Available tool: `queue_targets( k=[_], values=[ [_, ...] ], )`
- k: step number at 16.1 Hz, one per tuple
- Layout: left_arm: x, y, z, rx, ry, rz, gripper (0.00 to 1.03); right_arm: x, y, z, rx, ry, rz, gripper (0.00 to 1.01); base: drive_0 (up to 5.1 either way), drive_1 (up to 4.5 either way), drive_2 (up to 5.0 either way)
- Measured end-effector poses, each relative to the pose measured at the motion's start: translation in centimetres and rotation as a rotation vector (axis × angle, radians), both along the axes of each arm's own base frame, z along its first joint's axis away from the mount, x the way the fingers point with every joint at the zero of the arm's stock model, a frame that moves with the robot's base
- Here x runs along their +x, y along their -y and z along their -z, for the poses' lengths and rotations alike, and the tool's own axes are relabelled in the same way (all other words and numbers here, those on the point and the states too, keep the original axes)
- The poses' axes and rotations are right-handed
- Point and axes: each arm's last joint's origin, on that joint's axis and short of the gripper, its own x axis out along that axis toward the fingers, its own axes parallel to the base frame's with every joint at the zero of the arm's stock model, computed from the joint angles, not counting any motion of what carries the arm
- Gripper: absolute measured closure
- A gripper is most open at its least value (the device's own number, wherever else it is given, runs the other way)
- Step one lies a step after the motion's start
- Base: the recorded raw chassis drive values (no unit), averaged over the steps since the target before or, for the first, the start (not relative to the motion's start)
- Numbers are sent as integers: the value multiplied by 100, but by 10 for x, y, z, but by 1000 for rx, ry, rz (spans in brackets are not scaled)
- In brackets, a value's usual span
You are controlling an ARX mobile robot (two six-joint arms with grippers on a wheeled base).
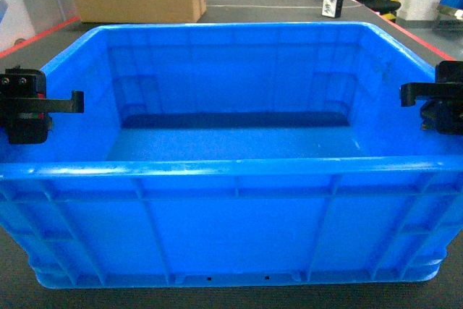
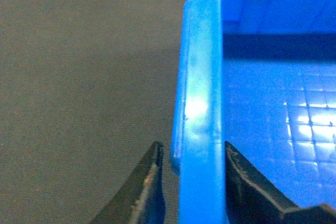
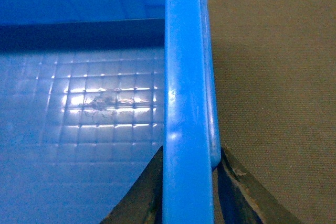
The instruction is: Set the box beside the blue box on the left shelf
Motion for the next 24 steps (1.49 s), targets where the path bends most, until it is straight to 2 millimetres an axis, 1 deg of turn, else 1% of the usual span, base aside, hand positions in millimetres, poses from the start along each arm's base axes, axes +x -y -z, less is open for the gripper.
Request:
queue_targets(
  k=[1, 2, 4, 5, 7, 9, 10, 14, 15, 18, 24],
  values=[
    [-1, 1, -1, -1, 6, 3, 79, 0, -1, 1, -3, 14, 4, 81, 0, 0, 0],
    [-2, 2, -3, -5, 16, 3, 82, -2, 0, 2, -2, 33, 8, 82, 0, 0, 0],
    [-10, 5, -3, -17, 57, 16, 84, -12, -2, 3, -1, 90, 10, 82, 0, 0, 0],
    [-17, 5, -3, -24, 103, 25, 84, -21, -3, 2, -4, 136, 21, 82, 0, 0, 0],
    [-32, 8, -13, -19, 211, 34, 84, -39, -5, -8, -11, 240, 44, 82, 0, 0, 0],
    [-60, 12, -31, -3, 374, 38, 85, -71, -7, -28, -16, 373, 88, 83, 0, 0, 0],
    [-70, 13, -33, 9, 422, 44, 85, -84, -8, -32, -23, 408, 105, 83, 0, 0, 0],
    [-118, 13, -26, 35, 524, 69, 85, -141, -8, -25, -57, 463, 161, 84, 0, 0, 0],
    [-127, 12, -29, 25, 549, 67, 85, -149, -6, -27, -57, 489, 177, 84, 0, 0, 0],
    [-141, 12, -40, 12, 603, 69, 85, -155, -8, -36, -75, 560, 197, 84, 0, 0, 0],
    [-141, 12, -36, 23, 583, 74, 86, -157, -9, -33, -100, 554, 197, 84, -40, -40, -40]
  ],
)
